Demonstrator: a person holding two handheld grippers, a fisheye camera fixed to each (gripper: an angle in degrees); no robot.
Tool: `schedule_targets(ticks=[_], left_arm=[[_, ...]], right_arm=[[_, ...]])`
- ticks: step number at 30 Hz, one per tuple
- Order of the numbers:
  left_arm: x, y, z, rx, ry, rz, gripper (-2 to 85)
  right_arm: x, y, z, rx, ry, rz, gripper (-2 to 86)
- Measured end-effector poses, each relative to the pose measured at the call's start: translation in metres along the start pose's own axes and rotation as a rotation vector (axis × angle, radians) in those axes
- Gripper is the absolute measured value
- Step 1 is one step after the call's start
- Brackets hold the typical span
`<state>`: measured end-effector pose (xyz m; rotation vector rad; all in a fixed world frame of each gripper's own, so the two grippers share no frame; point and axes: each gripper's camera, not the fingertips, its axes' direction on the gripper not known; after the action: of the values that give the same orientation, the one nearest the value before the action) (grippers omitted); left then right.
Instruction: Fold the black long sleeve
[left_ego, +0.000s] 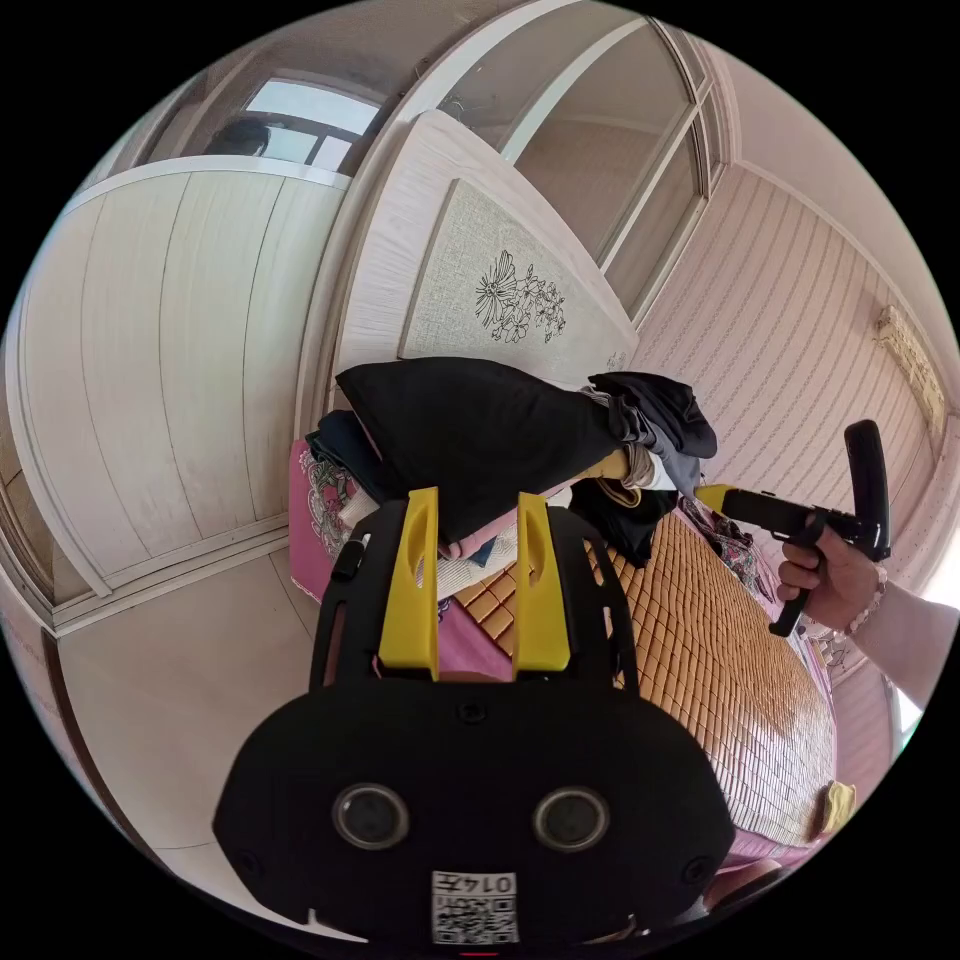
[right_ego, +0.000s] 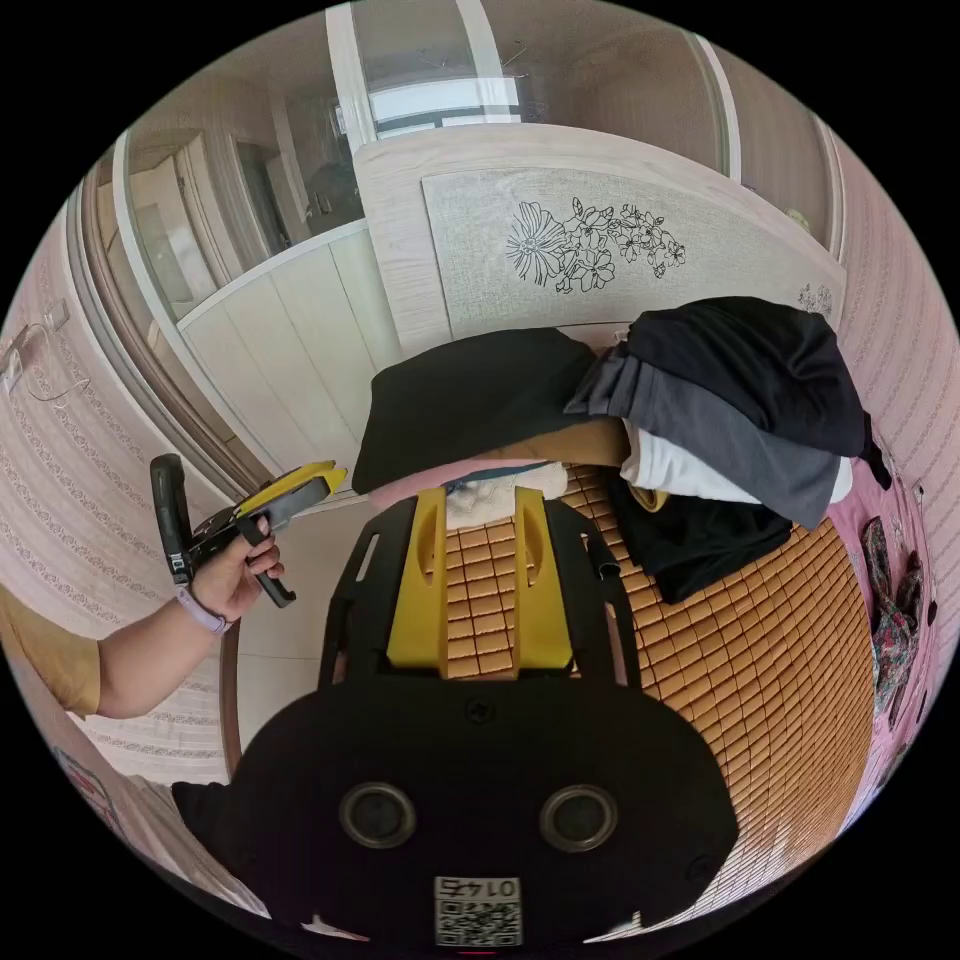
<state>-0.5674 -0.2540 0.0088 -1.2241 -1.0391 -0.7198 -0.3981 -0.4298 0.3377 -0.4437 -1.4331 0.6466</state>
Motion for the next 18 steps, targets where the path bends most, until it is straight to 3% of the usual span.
schedule_targets(ticks=[5,9,14,18], left_arm=[[-0.005,-0.020,0.042,-0.059,-0.041,0.029,7.1],[-0.005,-0.026,0.061,-0.125,-0.060,0.064,5.7],[0.009,-0.031,0.055,-0.152,-0.099,0.131,3.3],[0.025,-0.039,0.007,-0.036,-0.031,0.125,0.7]], right_arm=[[0.013,-0.040,0.066,0.016,0.144,0.107,10.2],[0.026,-0.052,0.108,-0.105,0.157,0.144,7.3],[0.032,-0.055,0.063,-0.044,0.048,0.096,2.3],[0.032,-0.053,-0.037,0.106,-0.072,0.050,1.1]])
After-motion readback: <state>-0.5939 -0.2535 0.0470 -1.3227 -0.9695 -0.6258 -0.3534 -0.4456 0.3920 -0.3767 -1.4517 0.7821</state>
